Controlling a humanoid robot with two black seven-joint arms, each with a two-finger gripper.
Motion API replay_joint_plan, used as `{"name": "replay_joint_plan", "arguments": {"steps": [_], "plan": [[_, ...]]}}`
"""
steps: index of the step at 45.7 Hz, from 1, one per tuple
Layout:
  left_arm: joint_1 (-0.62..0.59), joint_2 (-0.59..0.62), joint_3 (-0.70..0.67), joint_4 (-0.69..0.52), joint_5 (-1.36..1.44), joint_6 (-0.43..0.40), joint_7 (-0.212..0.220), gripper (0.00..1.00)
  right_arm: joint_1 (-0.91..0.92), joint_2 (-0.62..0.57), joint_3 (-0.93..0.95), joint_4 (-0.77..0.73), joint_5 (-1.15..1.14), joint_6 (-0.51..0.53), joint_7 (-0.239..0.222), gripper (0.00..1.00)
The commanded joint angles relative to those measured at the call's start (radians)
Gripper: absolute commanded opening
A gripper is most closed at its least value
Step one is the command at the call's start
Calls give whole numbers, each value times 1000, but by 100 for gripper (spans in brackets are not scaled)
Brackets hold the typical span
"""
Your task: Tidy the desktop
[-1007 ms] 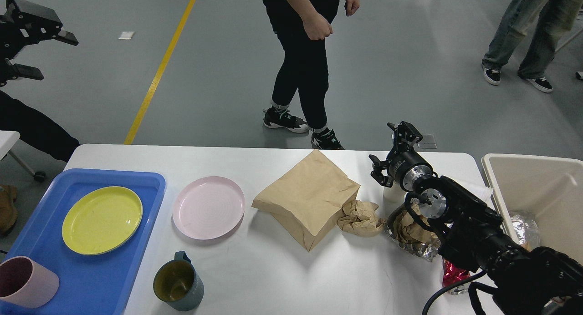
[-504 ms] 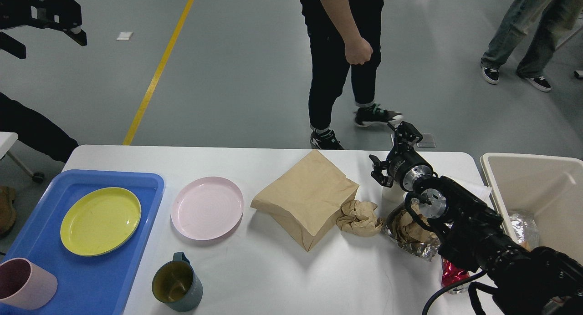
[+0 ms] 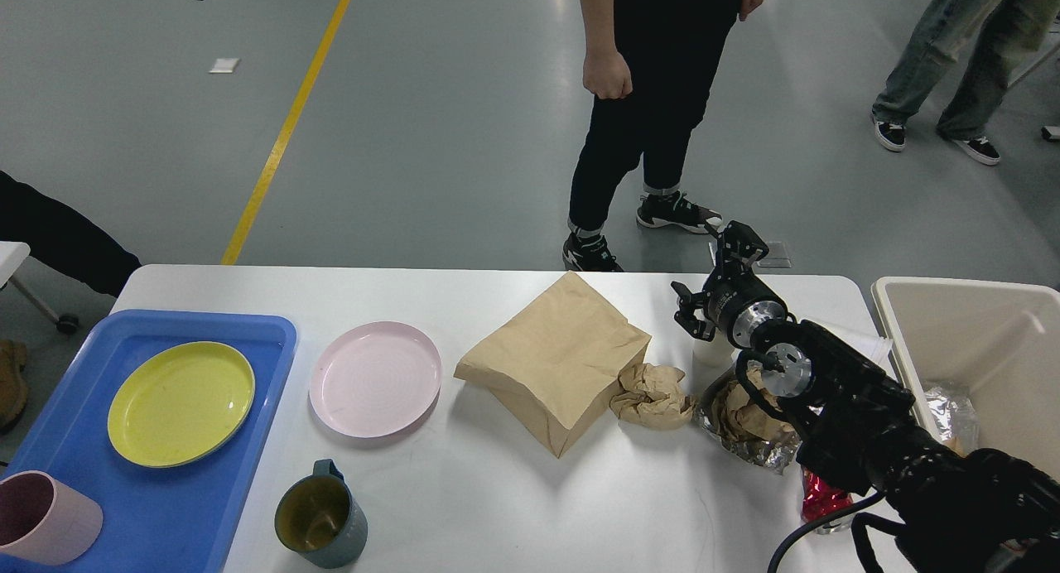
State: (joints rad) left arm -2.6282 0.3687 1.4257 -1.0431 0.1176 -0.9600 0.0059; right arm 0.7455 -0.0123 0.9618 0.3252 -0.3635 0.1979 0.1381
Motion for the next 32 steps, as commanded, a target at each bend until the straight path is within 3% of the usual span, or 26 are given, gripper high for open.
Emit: {"name": "replay_joint_plan", "arguments": {"steps": [1,32], "plan": [[-7,30,-50,0,4,0,14,96,0,0,0,0,0,0,0,100],[-90,26,-64,-189,7,0,6,96,0,0,0,0,0,0,0,100]]}}
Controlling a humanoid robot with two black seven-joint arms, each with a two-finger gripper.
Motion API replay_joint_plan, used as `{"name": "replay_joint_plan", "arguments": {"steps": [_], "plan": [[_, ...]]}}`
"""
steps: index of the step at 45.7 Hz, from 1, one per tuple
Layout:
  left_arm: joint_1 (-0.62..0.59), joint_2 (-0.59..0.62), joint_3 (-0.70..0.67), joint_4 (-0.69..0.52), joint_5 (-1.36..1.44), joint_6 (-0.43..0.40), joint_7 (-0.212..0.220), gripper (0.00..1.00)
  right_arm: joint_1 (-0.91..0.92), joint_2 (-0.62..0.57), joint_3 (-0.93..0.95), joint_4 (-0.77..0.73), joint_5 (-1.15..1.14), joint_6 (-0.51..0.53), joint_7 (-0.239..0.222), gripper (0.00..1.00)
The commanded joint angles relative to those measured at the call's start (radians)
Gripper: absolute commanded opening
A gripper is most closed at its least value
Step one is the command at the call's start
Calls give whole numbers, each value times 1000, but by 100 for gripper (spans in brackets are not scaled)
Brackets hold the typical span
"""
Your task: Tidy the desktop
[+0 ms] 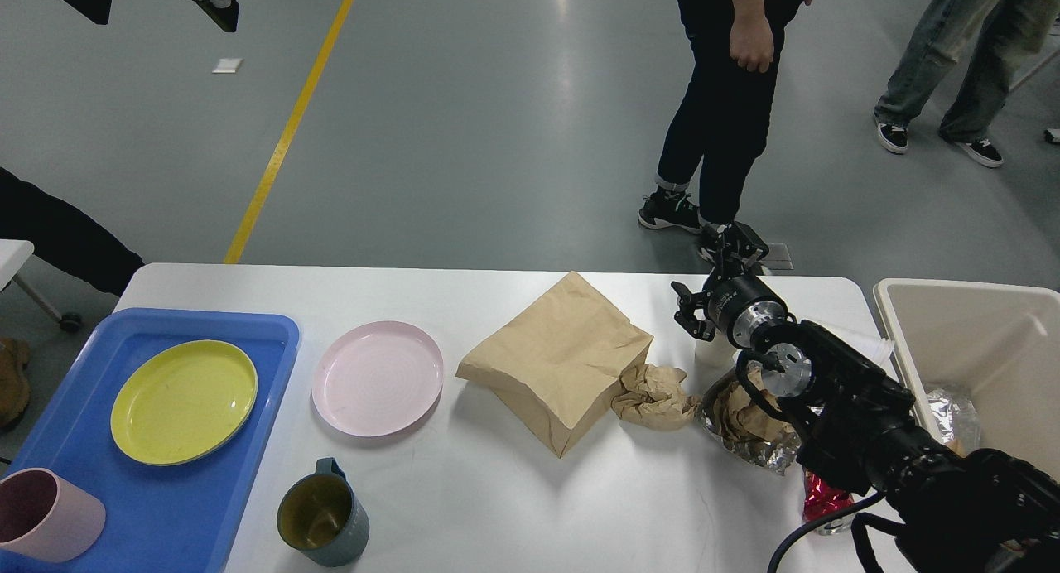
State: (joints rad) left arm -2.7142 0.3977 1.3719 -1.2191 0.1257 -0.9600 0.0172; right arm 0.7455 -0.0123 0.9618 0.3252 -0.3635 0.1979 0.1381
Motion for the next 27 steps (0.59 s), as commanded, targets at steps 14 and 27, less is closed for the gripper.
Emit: {"name": "replay_joint_plan", "arguments": {"steps": [14,27], "plan": [[-10,-3,-10,-10,-4,0,-13,96,0,0,0,0,0,0,0,100],[145,29,55,-11,26,0,1,96,-2,0,0,0,0,0,0,100]]}}
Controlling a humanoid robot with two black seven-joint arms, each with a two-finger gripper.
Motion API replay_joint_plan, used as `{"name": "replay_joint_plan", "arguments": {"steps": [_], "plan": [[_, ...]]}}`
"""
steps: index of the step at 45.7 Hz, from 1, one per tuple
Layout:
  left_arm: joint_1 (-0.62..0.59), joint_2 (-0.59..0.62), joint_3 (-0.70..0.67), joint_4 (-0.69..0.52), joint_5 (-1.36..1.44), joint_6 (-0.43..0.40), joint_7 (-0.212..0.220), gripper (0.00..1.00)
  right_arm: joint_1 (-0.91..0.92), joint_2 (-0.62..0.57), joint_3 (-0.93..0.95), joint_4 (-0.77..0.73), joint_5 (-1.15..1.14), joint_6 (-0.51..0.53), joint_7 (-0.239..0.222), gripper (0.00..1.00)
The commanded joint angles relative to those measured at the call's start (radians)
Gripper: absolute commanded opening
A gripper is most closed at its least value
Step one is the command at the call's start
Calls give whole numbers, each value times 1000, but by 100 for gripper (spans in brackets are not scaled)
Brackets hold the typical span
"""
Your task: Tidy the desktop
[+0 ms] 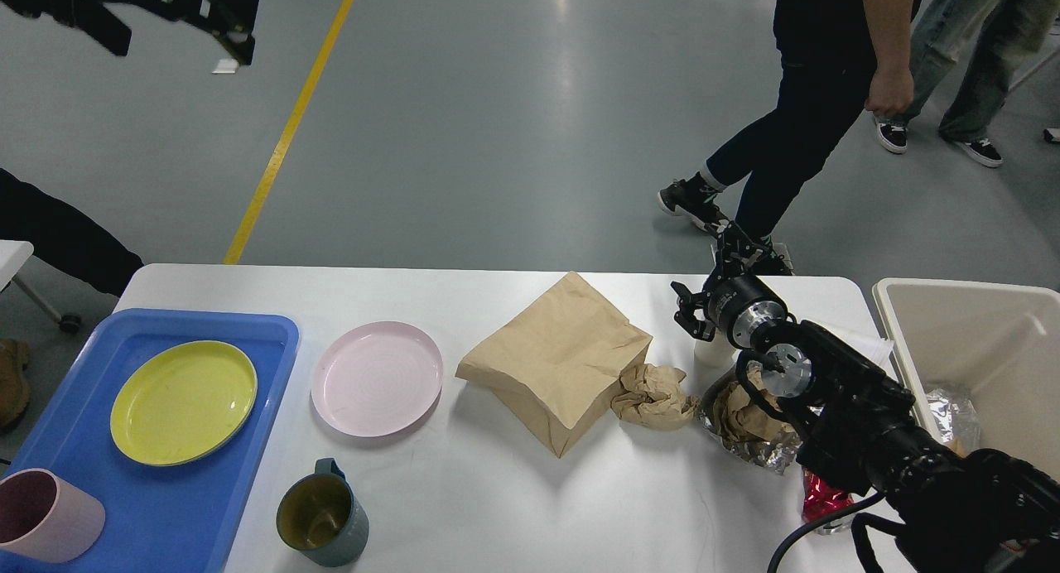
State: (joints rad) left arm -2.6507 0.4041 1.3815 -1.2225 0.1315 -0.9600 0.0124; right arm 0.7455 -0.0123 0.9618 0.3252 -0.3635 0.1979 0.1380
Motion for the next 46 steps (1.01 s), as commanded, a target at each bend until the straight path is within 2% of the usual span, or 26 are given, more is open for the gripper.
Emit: {"name": "replay_joint_plan", "arguments": {"steps": [1,14,16,24,33,46], "plan": [[93,27,51,-9,26,0,6,96,0,0,0,0,0,0,0,100],[273,122,14,-72,158,7,11,96,0,0,0,0,0,0,0,100],[302,136,13,-80,175,39,11,96,0,0,0,0,0,0,0,100],[342,217,11,-184,192,256,6,96,0,0,0,0,0,0,0,100],[383,228,7,-285,192,290,8,96,0,0,0,0,0,0,0,100],[546,240,-36,-359,191,376,11,95,0,0,0,0,0,0,0,100]]}}
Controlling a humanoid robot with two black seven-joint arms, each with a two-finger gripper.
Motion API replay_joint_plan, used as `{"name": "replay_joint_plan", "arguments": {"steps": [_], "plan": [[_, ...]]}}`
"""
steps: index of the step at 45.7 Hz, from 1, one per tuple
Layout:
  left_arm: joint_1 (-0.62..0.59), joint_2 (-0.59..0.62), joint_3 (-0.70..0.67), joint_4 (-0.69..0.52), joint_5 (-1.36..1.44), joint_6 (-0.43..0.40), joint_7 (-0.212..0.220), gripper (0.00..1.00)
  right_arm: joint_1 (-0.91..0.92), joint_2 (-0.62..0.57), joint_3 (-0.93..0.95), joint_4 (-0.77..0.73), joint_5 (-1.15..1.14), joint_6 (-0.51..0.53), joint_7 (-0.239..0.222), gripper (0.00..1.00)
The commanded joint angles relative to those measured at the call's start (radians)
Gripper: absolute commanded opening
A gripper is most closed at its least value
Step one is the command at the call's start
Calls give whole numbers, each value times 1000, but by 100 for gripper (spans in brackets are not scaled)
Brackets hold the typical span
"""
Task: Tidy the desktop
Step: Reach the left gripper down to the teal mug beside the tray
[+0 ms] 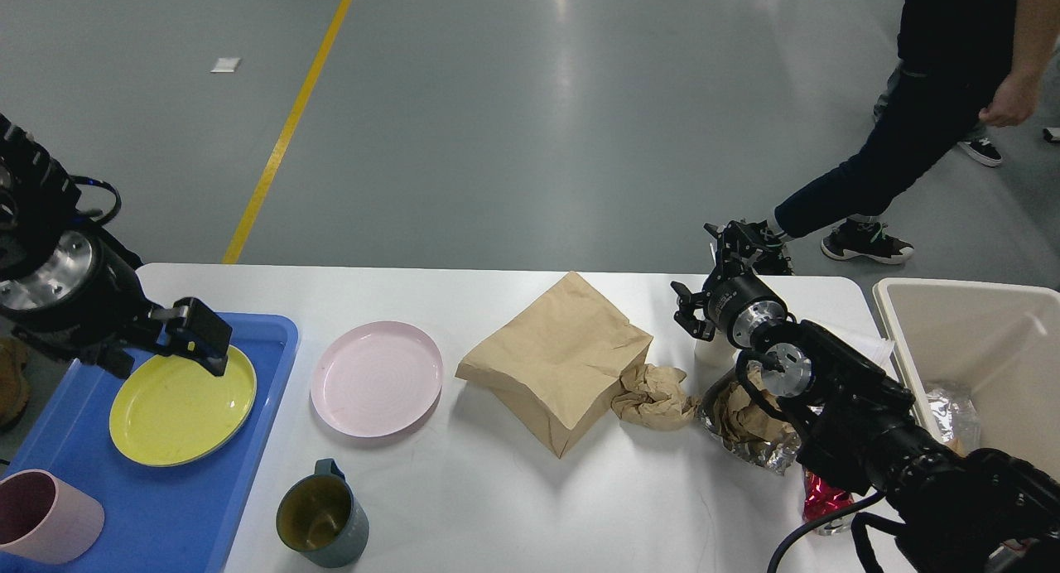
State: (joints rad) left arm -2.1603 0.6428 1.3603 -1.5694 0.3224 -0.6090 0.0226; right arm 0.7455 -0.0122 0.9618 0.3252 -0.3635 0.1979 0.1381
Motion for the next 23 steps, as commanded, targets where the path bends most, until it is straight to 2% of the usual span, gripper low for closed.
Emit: {"name": "replay_joint_plan", "arguments": {"steps": [1,7,23], "plan": [[66,1,-21,-12,0,25,0,95,0,0,0,0,0,0,0,100],[152,-3,-75,-11,1,28,10,95,0,0,0,0,0,0,0,100],[385,-57,-242,46,17,28,126,95,0,0,0,0,0,0,0,100]]}}
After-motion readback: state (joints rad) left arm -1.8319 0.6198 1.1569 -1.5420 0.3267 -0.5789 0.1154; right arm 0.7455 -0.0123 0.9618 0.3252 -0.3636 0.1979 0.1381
